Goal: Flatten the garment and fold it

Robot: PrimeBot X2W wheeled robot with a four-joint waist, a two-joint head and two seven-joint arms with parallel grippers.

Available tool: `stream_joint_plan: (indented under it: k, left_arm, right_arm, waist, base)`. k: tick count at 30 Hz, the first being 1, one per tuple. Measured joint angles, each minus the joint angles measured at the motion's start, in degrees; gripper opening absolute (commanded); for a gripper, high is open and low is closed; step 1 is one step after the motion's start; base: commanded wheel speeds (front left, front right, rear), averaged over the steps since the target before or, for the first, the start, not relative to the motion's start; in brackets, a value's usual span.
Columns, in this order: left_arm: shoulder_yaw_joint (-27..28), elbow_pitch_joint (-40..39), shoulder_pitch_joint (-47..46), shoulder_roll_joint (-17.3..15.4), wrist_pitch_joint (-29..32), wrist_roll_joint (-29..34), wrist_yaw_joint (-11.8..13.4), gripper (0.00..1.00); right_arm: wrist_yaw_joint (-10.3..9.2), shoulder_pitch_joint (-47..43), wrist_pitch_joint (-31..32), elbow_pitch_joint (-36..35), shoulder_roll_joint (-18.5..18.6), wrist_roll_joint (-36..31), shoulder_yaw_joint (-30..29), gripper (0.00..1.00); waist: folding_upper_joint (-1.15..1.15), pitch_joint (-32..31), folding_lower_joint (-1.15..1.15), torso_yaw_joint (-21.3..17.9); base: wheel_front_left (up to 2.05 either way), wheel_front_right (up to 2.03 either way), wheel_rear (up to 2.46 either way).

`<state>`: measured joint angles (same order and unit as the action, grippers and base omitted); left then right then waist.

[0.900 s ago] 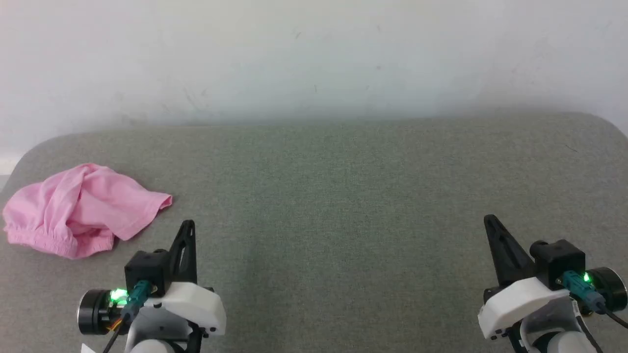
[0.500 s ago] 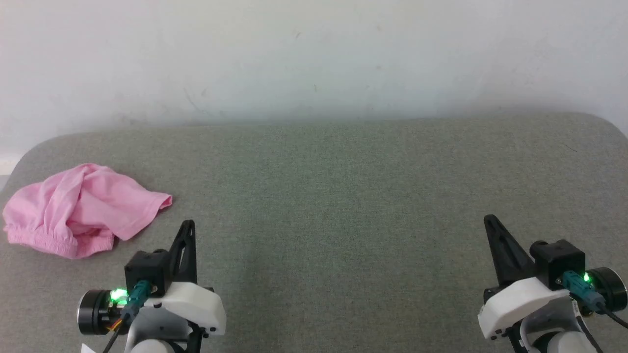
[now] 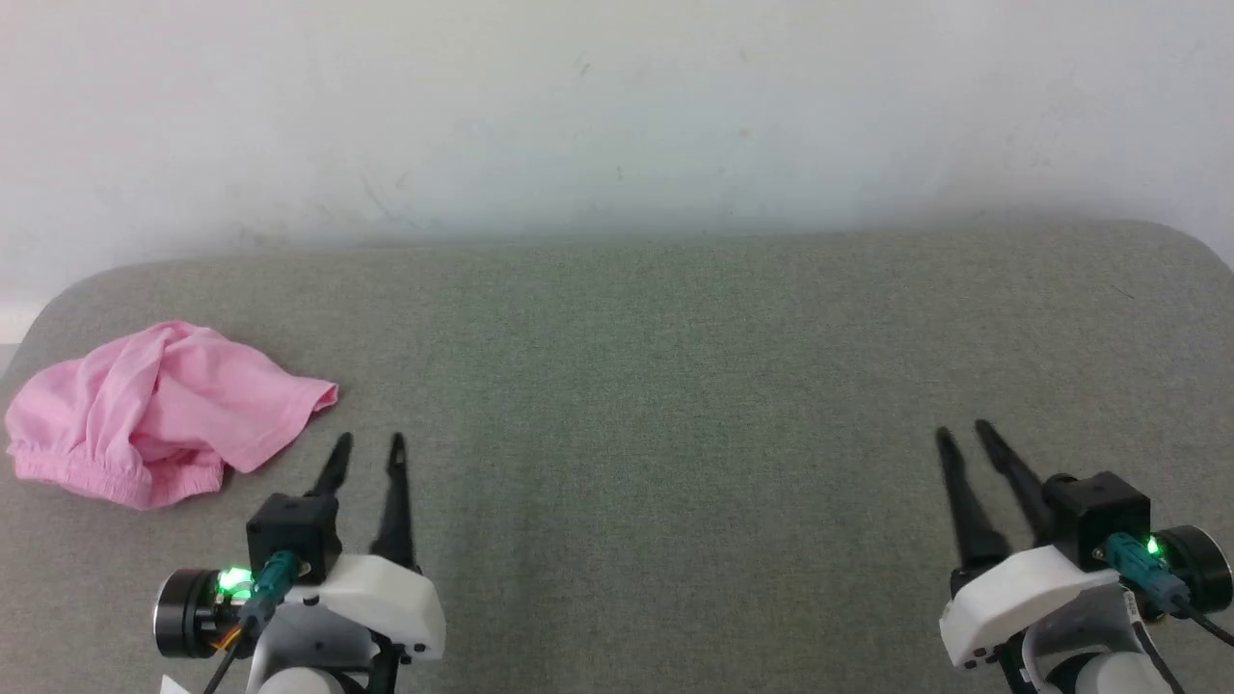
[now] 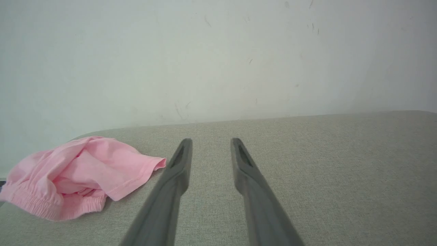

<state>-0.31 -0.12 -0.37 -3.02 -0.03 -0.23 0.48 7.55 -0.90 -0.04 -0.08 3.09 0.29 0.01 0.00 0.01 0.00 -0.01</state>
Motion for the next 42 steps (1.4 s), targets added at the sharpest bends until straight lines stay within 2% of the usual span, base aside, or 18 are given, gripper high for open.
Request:
stream_joint_plan:
  k: [21,42]
  left_arm:
    - [-0.92,0.98,-0.05,0.00,-2.12,-2.97,0.00,1.00]
    - [-0.94,1.83,-0.92,0.00,-4.74,-6.53,0.09,1.00]
  right_arm:
    - [0.00,0.00,-2.16,1.07,0.00,1.77,-0.14,1.00]
    - [0.00,0.05,-4.19,0.54,-0.01,1.79,0.20,1.00]
  waist:
    - [0.00,0.21,0.00,1.52]
    - [0.00,0.73,0.00,8.42]
  base:
    - [0.00,0.00,0.00]
    - [0.00,0.00,0.00]
